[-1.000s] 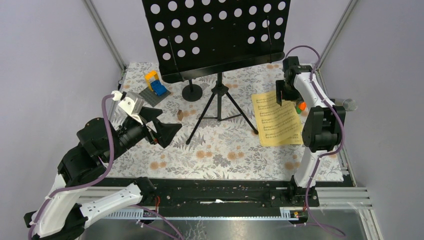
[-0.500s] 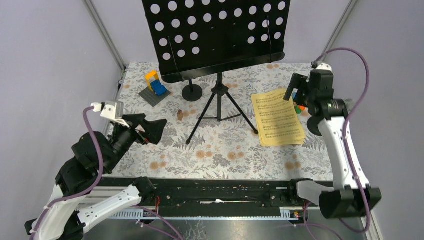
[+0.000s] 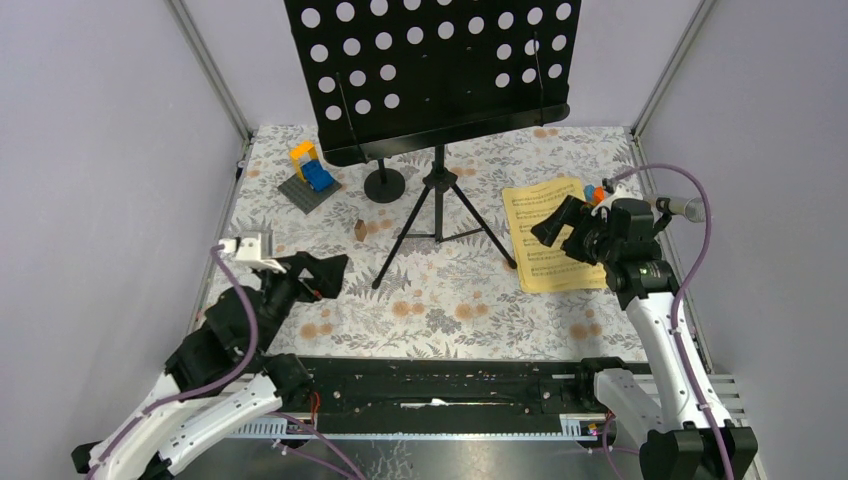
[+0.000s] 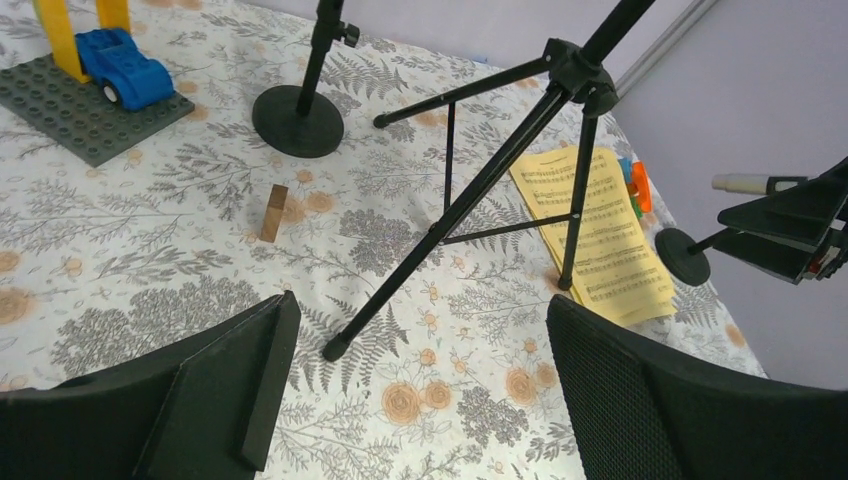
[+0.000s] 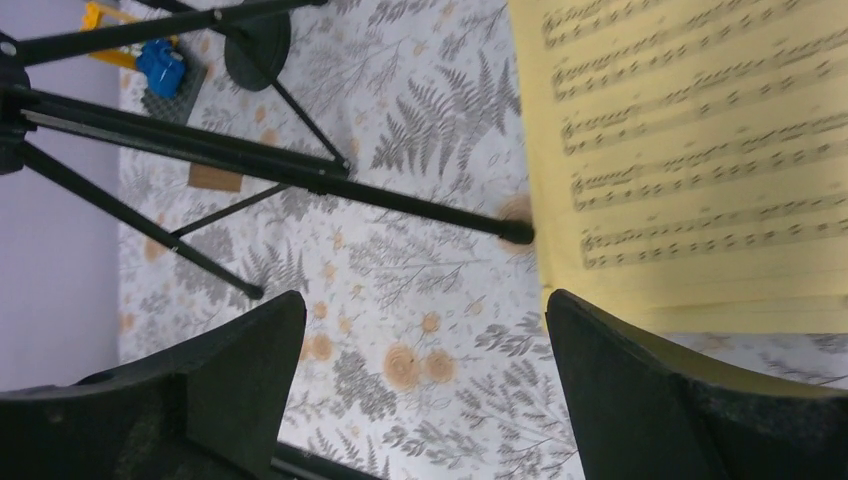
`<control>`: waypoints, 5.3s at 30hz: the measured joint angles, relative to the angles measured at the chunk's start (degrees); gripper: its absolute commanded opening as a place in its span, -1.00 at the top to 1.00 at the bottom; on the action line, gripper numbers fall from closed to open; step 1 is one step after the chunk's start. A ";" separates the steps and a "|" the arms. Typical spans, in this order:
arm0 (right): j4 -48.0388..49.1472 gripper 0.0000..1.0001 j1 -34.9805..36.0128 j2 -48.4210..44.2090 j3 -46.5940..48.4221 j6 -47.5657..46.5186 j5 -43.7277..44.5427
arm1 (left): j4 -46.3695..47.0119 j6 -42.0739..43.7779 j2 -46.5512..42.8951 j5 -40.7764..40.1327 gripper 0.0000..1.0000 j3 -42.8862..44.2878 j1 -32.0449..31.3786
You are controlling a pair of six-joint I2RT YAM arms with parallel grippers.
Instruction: Pack up the instrument practice props
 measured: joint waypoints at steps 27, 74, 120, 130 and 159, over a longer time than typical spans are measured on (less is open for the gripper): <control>10.97 -0.93 0.00 -11.21 -19.34 5.22 -10.23 | 53.53 12.35 39.04 20.44 -0.97 -14.93 10.82; 29.31 -0.69 0.00 -18.64 -31.06 7.74 -10.58 | 50.75 15.34 39.65 28.04 0.29 -16.98 5.64; 25.70 -0.83 0.00 -24.52 -28.98 3.72 -15.56 | 67.19 10.29 55.91 82.49 -0.65 10.58 35.26; 25.70 -0.79 0.00 -22.93 -28.02 3.10 -16.52 | 66.82 12.17 60.61 86.18 -0.39 12.02 32.33; 29.55 -0.78 0.00 -20.55 -27.71 7.85 -16.94 | 59.52 20.94 65.18 88.32 1.00 15.50 29.20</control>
